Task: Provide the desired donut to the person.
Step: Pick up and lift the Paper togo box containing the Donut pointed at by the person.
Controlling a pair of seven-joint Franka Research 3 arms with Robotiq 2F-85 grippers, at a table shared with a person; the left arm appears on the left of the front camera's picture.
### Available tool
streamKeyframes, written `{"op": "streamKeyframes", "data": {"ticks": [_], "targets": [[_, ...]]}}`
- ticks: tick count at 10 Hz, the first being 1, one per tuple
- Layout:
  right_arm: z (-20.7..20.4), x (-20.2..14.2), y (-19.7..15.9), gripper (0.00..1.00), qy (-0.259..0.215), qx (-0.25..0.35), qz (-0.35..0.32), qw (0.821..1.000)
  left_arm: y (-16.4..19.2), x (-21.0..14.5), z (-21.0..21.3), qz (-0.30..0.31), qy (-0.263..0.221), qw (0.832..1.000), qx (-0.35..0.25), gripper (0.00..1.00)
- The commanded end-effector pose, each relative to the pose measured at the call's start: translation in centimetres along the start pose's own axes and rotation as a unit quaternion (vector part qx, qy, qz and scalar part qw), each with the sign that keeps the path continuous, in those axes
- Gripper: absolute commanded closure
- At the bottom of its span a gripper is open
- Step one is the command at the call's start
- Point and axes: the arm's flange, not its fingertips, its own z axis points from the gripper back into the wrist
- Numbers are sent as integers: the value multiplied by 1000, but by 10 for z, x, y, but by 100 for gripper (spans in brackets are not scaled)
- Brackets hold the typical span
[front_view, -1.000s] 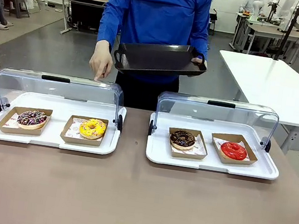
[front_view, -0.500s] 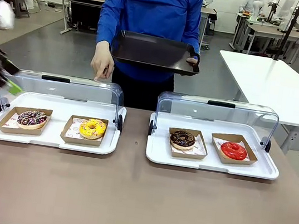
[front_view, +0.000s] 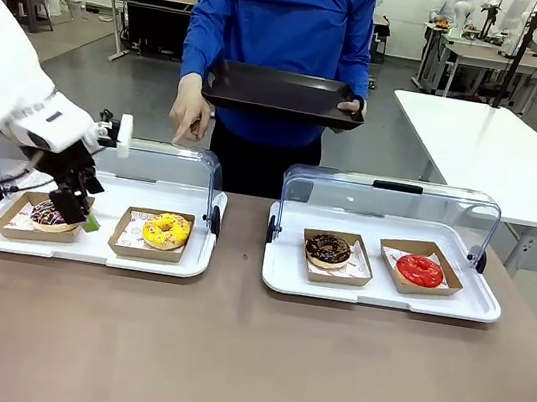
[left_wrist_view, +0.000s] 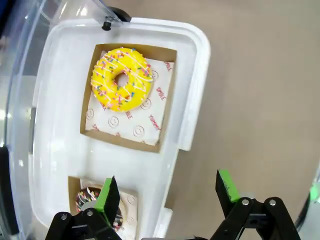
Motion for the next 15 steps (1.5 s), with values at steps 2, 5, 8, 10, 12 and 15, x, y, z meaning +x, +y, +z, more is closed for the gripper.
{"op": "streamKeyframes", "data": {"ticks": [2, 5, 8, 10, 12, 15], "targets": [[-2, -1, -1, 0, -10, 4, -1, 1000, 13, 6, -41, -61, -43, 997, 16, 0], [-2, -1, -1, 0, -10, 4, -1, 1000, 6, 7, -30, -31, -10, 999, 19, 0], [-2, -1, -1, 0, -10, 4, -1, 1000, 13, 11, -47, -47, -10, 998, 26, 0], [-2, -1, -1, 0, -10, 4, -1, 1000, 14, 12, -59, -53, 11, 998, 44, 0], [-2, -1, -1, 0, -10, 4, -1, 1000, 16, 15, -70, -65, 32, 996, 46, 0], [-2, -1, -1, 0, -10, 4, -1, 1000, 20, 20, -82, -68, 55, 995, 51, 0]]}}
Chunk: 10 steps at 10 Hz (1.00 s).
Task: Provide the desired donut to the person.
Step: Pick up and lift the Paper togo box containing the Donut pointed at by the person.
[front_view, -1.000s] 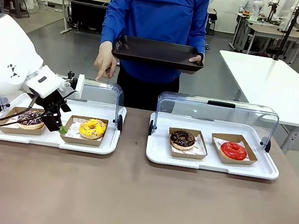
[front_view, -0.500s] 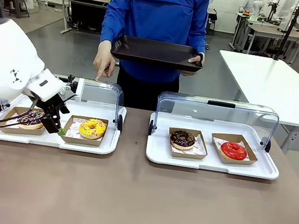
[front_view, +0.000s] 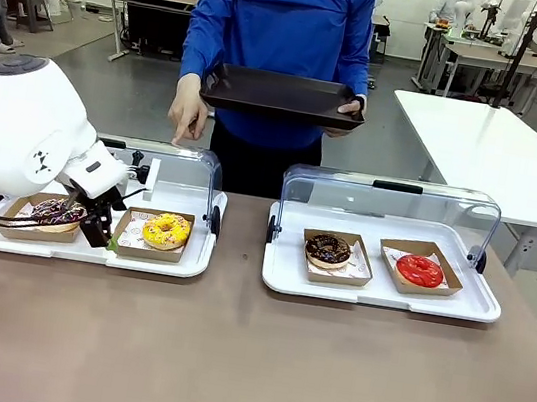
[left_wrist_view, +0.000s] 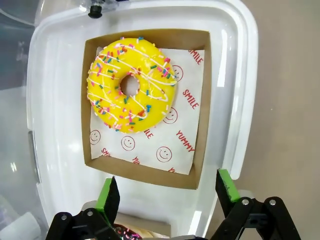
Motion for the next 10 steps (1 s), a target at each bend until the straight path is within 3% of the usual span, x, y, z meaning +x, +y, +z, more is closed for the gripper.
{"op": "streamKeyframes", "data": {"ticks": [1, 2, 3, 4, 5, 6, 7, 10], "targets": [[-2, 0, -1, 0, -10, 4, -1, 1000, 6, 9, -3, 3, 15, 1000, 7, 0], [-2, 0, -1, 0, -10, 4, -1, 1000, 7, 9, -6, 1, 31, 1000, 3, 0], [-2, 0, -1, 0, -10, 4, -1, 1000, 8, 11, -10, 0, 23, 1000, 0, 60], [-2, 0, -1, 0, -10, 4, -1, 1000, 10, 11, -13, -2, 20, 1000, -10, 60], [-2, 0, -1, 0, -10, 4, -1, 1000, 10, 10, -16, -1, 24, 1000, -14, 100], [-2, 0, -1, 0, -10, 4, -1, 1000, 10, 10, -19, -4, 29, 999, -21, 65], [-2, 0, -1, 0, -10, 4, -1, 1000, 10, 10, -22, -6, 32, 999, -26, 100], [-2, 0, -1, 0, -10, 4, -1, 1000, 10, 11, -23, -10, 36, 999, -32, 100]]}}
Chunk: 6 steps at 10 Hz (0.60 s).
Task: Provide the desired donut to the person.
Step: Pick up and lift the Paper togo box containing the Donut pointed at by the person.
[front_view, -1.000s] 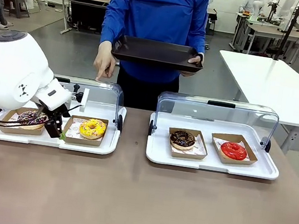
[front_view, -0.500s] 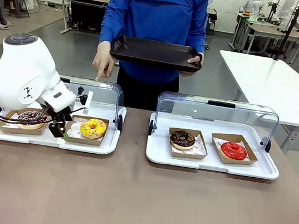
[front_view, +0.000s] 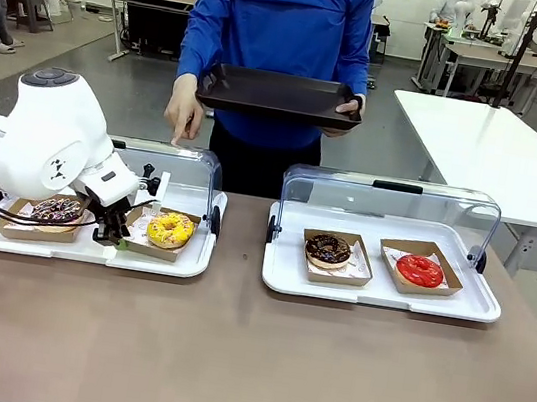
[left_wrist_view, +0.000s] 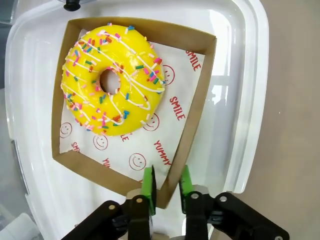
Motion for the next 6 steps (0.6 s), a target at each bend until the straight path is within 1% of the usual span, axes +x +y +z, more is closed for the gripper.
{"op": "streamKeyframes", "data": {"ticks": [1, 3, 5, 6], "targets": [[-2, 0, -1, 0, -10, 4, -1, 1000, 4, 4, 4, -7, 11, 1000, -4, 100], [-2, 0, -1, 0, -10, 4, -1, 1000, -3, 8, 10, -27, 13, 1000, -7, 100], [-2, 0, -1, 0, -10, 4, -1, 1000, -17, 7, 26, -41, 17, 999, -9, 100], [-2, 0, -1, 0, -10, 4, -1, 1000, -29, 8, 39, -50, 21, 999, 0, 100]]}}
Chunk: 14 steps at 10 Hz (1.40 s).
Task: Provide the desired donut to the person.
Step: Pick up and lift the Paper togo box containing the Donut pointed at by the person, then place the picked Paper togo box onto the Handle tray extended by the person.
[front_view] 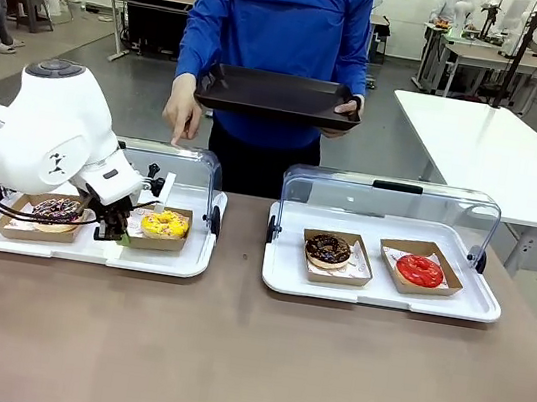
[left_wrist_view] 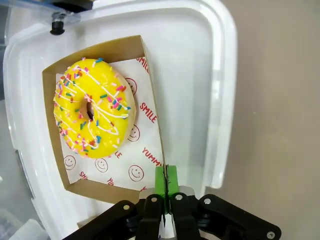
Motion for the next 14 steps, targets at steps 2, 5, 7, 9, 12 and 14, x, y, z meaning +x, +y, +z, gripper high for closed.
{"op": "streamKeyframes", "data": {"ticks": [2, 5, 7, 9, 12, 14], "targets": [[-2, 0, -1, 0, -10, 4, -1, 1000, -44, -7, 59, -14, 12, 999, 43, 100], [-2, 0, -1, 0, -10, 4, -1, 1000, -92, -19, 128, -27, -1, 999, 23, 100], [-2, 0, -1, 0, -10, 4, -1, 1000, -98, -29, 179, -27, 2, 998, 62, 100], [-2, 0, -1, 0, -10, 4, -1, 1000, -81, -38, 224, -33, -26, 997, 65, 100], [-2, 0, -1, 0, -10, 4, -1, 1000, -84, -40, 229, -24, -27, 997, 64, 100], [-2, 0, -1, 0, -10, 4, -1, 1000, -84, -40, 229, -24, -27, 997, 64, 100]]}}
